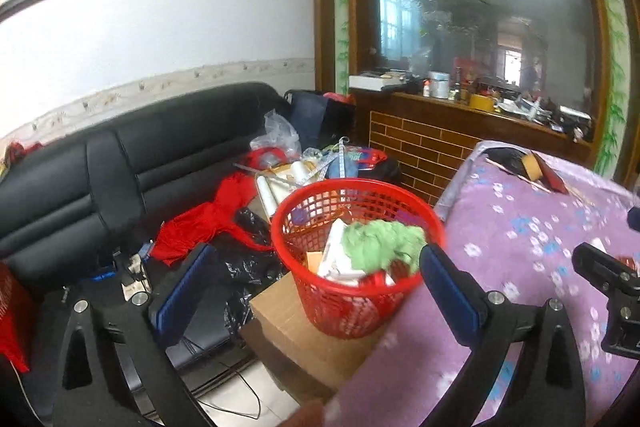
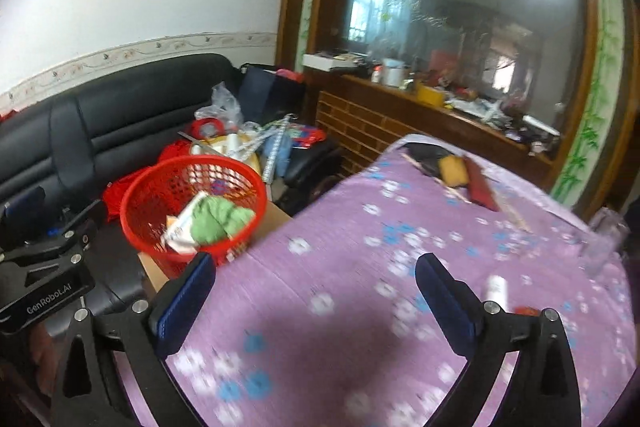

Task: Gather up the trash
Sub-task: 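Move both open tools back over the table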

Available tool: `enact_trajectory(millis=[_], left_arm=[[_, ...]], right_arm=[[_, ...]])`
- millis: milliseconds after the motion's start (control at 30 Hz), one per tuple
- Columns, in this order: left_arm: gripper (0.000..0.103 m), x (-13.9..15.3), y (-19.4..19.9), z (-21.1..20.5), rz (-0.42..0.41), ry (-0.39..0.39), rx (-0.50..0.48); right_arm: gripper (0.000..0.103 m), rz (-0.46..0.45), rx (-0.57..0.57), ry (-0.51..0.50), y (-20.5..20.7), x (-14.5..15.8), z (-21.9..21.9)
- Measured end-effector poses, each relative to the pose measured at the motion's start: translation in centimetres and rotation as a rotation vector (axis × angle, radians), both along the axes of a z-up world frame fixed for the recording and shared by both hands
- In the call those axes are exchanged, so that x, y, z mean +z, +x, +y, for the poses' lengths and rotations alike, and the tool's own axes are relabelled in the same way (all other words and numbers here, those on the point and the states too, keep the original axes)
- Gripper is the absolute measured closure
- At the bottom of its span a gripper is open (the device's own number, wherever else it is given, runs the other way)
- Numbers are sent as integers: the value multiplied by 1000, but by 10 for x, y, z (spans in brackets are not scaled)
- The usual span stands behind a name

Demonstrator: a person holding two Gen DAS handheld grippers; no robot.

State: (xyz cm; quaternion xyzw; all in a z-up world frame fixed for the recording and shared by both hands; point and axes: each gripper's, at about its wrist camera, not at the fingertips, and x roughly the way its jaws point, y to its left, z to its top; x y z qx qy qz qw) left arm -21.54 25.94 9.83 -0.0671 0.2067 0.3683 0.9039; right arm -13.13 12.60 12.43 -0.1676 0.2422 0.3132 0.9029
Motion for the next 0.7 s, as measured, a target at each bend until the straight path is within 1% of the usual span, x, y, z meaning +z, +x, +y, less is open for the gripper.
enact_trajectory(millis=[67,233,333,400,433,500,700], left_arm=[[2,1,-10,-19,-15,31,17],[2,1,-28,-50,-24,35,24],[2,-1,-27,-69,23,103,25],[2,-1,-23,-79,62,126,-10],[2,-1,-22,-84,81,125,-37],[2,-1,-22,-90,95,120,-69],[2,-1,-25,-96,92,100,-97]], right_arm=[[1,-15,-22,-3,-11,0,-19],[0,-25,-62,27,-32,2,-63],[0,-36,-88,41,-46,1,-87],[0,-35,-108,46,-52,1,-97],[0,-29,-111,51,-54,0,-102],[0,-23,-119,60,-60,1,-111],[0,-44,-153,54,-71,5,-119]])
